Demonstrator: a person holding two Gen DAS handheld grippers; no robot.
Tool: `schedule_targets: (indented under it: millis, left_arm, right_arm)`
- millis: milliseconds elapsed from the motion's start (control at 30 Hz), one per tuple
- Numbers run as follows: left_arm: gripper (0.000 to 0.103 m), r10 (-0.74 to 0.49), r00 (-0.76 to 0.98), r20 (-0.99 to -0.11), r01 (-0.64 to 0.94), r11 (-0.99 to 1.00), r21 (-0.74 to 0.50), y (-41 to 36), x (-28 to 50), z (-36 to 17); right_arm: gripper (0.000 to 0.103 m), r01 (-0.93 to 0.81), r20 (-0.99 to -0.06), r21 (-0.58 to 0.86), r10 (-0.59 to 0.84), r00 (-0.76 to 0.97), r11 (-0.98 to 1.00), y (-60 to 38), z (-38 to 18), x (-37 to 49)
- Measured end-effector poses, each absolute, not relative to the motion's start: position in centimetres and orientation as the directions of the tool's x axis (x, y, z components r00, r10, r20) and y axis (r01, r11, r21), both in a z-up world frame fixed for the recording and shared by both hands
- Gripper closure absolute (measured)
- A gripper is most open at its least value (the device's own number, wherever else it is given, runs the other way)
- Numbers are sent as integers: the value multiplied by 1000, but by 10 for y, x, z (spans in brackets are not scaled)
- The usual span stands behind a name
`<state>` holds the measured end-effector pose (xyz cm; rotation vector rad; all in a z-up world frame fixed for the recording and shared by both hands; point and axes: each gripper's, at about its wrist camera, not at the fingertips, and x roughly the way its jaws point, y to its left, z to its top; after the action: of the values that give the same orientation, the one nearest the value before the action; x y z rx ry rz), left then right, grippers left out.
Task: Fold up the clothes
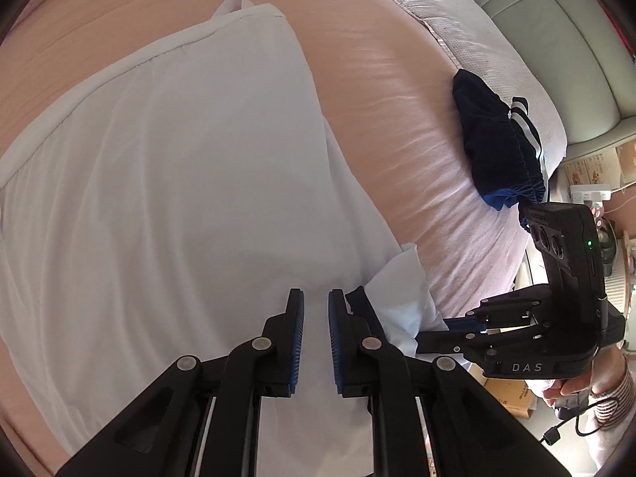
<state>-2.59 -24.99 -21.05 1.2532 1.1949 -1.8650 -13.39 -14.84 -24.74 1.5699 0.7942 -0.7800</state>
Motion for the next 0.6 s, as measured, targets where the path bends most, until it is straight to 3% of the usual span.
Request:
schedule_targets:
  millis: [67, 133, 167, 233, 300, 367, 600]
  left_arm:
    - [84, 25, -401, -916, 830, -414, -374, -253, -33, -207]
    - [60, 65, -450, -891, 821, -363, -441, -255, -36, -210]
    - [43, 82, -467, -881, 818, -337, -465, -253, -34, -213]
    - [41, 107, -476, -873, 819, -309, -484, -251, -33, -218]
    - [41, 125, -461, -879, 827, -300, -476, -249, -36, -224]
    - [41, 141, -469, -872, 825, -283, -489, -245, -35, -229]
    - [41, 133, -535, -834, 816, -175, -551, -232, -25, -238]
  right_arm:
    - [92, 834, -832, 540, 78, 549, -115, -145, -246, -136]
    - [91, 835, -833, 540, 75, 548, -106, -148, -245, -132]
    - [91, 835, -833, 541, 74, 548, -99, -153, -246, -127]
    - [86, 836, -833, 543, 71, 548, -85, -143, -241, -148]
    - [66, 833, -831, 548, 68, 553, -74, -140, -236, -156]
    - [56, 827, -826, 557, 50, 562, -76, -141, -230, -163]
    - [47, 787, -799, 594, -8, 602, -169, -147, -221, -187]
